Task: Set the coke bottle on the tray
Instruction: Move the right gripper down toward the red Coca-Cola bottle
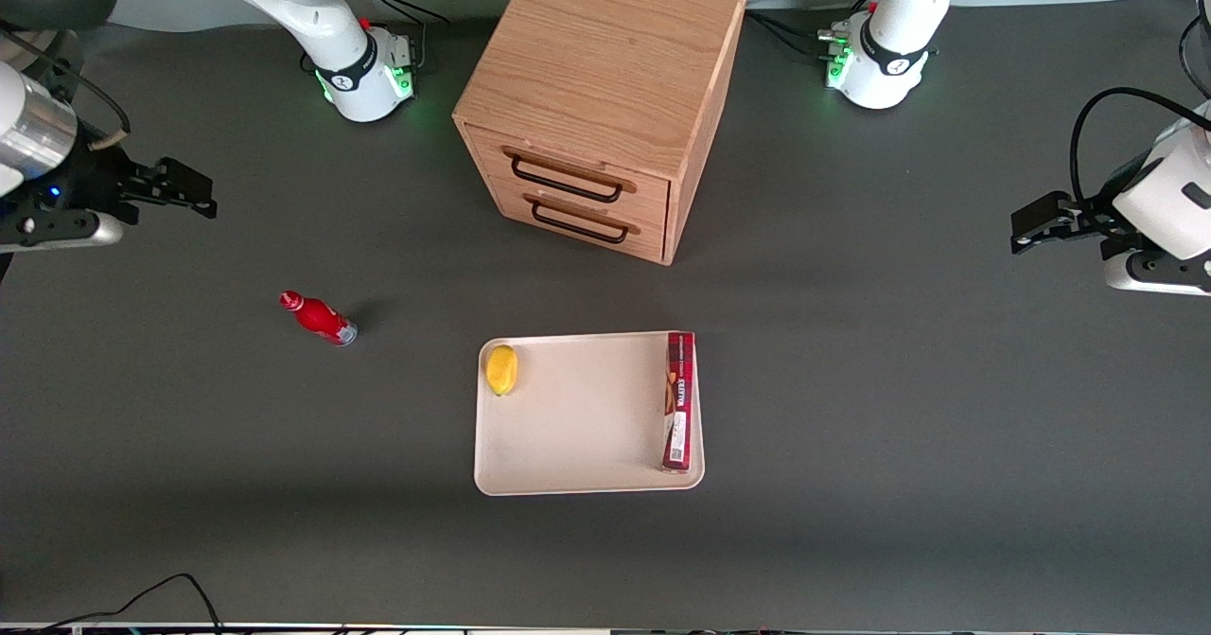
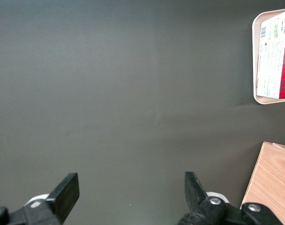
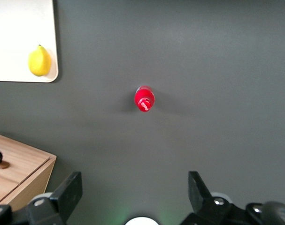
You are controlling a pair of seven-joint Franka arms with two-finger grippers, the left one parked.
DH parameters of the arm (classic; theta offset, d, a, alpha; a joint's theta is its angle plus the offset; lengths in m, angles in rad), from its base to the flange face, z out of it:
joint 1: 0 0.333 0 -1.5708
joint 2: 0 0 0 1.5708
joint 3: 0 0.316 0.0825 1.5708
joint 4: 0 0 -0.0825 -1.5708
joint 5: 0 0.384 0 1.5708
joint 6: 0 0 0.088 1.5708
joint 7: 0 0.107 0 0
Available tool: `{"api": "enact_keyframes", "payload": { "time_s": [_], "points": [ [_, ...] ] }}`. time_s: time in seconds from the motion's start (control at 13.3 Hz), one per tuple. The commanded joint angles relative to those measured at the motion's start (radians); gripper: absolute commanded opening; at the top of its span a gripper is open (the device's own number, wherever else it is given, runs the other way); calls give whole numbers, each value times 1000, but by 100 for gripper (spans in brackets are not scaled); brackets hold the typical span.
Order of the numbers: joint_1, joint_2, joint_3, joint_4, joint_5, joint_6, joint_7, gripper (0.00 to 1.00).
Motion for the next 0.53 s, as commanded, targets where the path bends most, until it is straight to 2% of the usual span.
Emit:
{"api": "enact_keyframes", "payload": {
  "time_s": [0.0,0.3,0.45],
  "points": [
    [-14,73,7,-93,23,164,-25,100],
    [-9,102,7,-331,20,514,-26,100],
    [-9,126,8,-400,10,640,-26,99]
  ]
}}
